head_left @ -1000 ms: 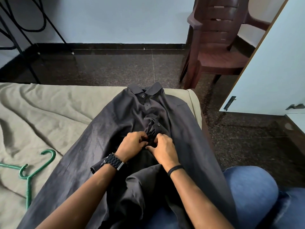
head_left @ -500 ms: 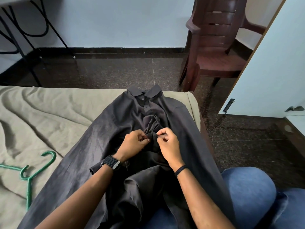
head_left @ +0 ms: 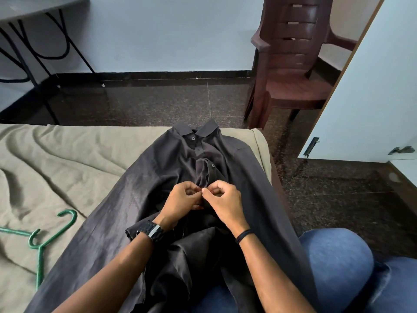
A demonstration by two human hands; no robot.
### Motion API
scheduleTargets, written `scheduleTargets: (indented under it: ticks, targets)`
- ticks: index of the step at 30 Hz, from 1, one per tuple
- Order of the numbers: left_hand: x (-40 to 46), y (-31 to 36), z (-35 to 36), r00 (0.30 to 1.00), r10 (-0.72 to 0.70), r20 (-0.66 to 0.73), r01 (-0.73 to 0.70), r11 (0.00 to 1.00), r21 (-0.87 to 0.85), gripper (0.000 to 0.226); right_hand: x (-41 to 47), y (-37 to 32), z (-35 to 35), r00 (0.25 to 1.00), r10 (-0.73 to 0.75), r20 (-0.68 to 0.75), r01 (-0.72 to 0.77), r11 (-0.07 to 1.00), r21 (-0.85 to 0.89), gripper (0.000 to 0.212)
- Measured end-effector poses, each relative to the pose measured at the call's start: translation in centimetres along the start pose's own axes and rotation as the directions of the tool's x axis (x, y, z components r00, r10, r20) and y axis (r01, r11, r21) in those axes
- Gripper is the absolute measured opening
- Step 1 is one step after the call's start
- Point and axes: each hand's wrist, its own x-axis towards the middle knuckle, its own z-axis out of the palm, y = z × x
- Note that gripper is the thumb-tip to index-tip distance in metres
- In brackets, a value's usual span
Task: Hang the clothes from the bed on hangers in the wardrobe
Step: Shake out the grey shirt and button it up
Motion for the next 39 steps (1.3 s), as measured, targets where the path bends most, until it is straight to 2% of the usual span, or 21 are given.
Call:
scheduleTargets:
  ticks: [4,9,13,18,22,24,27,34,39]
  targets:
    - [-0.3,0.4,0.3,0.999,0.024,-0.034,-0.023,1.000,0.017,0.015,-0.3,-0.3,-0.2,0.999,-0.048,-0.005,0.048,0.997,-0.054,0.025]
    - [-0.4,0.2,0.9,0.999,0.045,-0.021,-0.044,0.999,0.023,0.009,-0.5,0.0,-0.7,0.993,-0.114,-0.033,0.108,0.982,-0.158,0.006]
    - [-0.4,0.6,1.2,1.000,0.013,-0.009,-0.014,0.997,-0.075,0.008,-0.6,-0.1,-1.1,0.982,-0.171,-0.075,0.156,0.972,-0.174,0.005]
    - [-0.9,1.4,0.6,0.998,-0.055,0.037,0.062,0.973,-0.220,0.013,-0.4,-0.2,-0.9,0.997,-0.027,-0.076,0.034,0.995,0.089,0.008]
    - [-1.2,1.8,0.0,0.994,-0.073,0.084,0.092,0.964,-0.248,0.016,-0.4,-0.7,-0.9,0.997,0.074,-0.002,-0.067,0.916,0.397,0.017]
    - [-1.2,2.0,-0.2,0.994,-0.065,0.089,0.084,0.971,-0.223,0.017,-0.4,-0.8,-1.0,0.993,0.100,0.060,-0.116,0.883,0.455,0.023]
    - [-1.3,2.2,-0.2,0.995,-0.059,0.079,0.074,0.976,-0.203,0.016,-0.4,-0.7,-1.1,0.994,0.091,0.068,-0.110,0.909,0.401,0.026]
    - [-1.5,2.4,0.5,1.000,-0.022,0.020,0.025,0.992,-0.126,0.016,-0.7,-0.6,-1.1,0.994,-0.076,-0.074,0.089,0.978,0.190,0.023]
    - [-1.8,2.1,0.6,0.999,-0.029,-0.016,0.025,0.977,-0.210,0.019,-1.0,-0.6,-0.7,0.968,-0.216,-0.130,0.222,0.974,0.035,0.025]
